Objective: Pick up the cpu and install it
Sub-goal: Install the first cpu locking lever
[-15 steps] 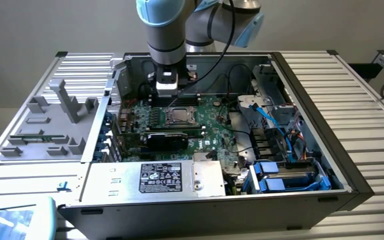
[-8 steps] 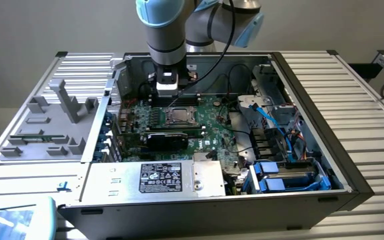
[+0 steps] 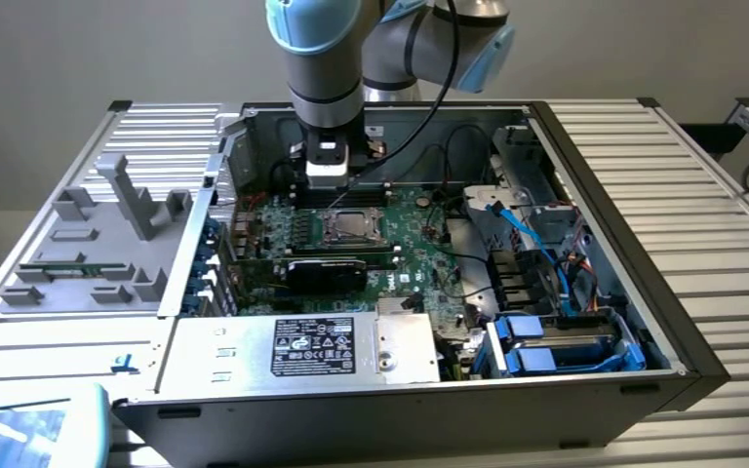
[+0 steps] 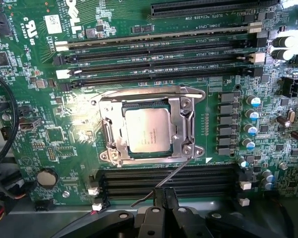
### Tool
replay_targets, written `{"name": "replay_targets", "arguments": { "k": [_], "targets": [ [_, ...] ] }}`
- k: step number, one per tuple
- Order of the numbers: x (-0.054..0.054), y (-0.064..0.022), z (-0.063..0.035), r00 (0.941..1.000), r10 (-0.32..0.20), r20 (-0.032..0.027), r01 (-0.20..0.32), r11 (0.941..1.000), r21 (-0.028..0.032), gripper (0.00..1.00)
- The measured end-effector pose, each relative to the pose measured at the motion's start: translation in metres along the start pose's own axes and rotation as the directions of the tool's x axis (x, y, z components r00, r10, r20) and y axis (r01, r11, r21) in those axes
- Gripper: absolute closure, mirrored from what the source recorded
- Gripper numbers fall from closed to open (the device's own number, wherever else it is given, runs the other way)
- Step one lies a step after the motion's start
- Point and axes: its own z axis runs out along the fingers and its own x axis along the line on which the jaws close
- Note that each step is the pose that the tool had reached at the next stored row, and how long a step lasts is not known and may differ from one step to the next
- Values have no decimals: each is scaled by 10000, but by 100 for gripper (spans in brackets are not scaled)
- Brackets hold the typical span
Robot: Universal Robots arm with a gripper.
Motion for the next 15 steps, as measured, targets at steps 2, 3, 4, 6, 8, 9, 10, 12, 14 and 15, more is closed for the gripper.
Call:
{"name": "replay_targets", "arguments": {
  "k": [2, 3, 4, 6, 8, 9, 10, 12, 14, 15],
  "targets": [
    [0, 0, 1, 10000, 0, 0, 0, 10000, -1, 88],
    [2, 1, 5, 10000, -1, -1, 1, 10000, 1, 88],
    [4, 2, 10, 10000, -3, -7, 3, 10000, 3, 88],
    [7, 6, 17, 10000, -8, -18, 8, 10000, 0, 88],
    [9, 8, 26, 10000, -14, -37, 14, 10000, 2, 88],
    [11, 9, 29, 10000, -16, -44, 16, 10000, 2, 88],
    [13, 11, 34, 10000, -19, -52, 19, 10000, 4, 88],
    [19, 13, 41, 10000, -24, -65, 24, 10000, 4, 88],
    [25, 14, 46, 10000, -28, -74, 28, 10000, 5, 88],
    [30, 15, 49, 10000, -29, -77, 29, 10000, 6, 88]
  ]
}}
